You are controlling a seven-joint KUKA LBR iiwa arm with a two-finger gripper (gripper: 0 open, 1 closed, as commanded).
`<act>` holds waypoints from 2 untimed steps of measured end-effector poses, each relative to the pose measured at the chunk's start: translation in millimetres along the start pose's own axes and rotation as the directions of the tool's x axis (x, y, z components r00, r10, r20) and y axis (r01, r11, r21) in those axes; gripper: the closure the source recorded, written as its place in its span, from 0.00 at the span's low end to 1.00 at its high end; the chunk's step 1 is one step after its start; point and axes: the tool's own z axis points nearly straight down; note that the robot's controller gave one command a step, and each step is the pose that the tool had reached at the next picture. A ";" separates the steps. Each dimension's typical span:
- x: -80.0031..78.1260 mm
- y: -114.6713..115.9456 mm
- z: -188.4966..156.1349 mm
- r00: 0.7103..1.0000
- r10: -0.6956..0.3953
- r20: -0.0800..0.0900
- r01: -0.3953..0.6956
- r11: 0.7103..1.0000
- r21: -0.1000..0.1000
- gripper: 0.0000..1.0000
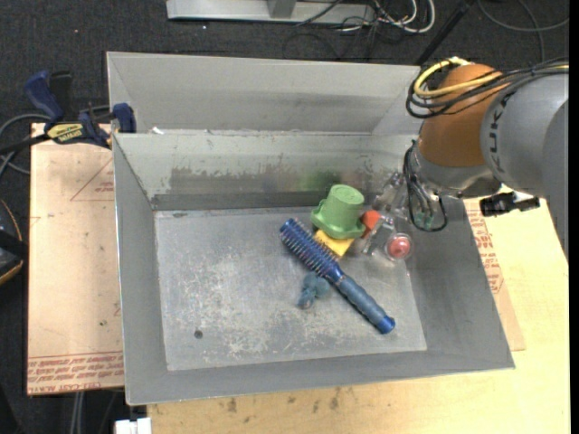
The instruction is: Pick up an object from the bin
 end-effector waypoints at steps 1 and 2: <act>0.4 0.0 2.1 1.000 -0.002 -0.002 0.002 1.000 0.001 1.00; -23.2 -13.7 -115.4 1.000 -0.026 0.009 0.026 1.000 -0.001 1.00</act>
Offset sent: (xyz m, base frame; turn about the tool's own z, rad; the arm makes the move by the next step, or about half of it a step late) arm 0.0000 0.0000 0.0000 0.0000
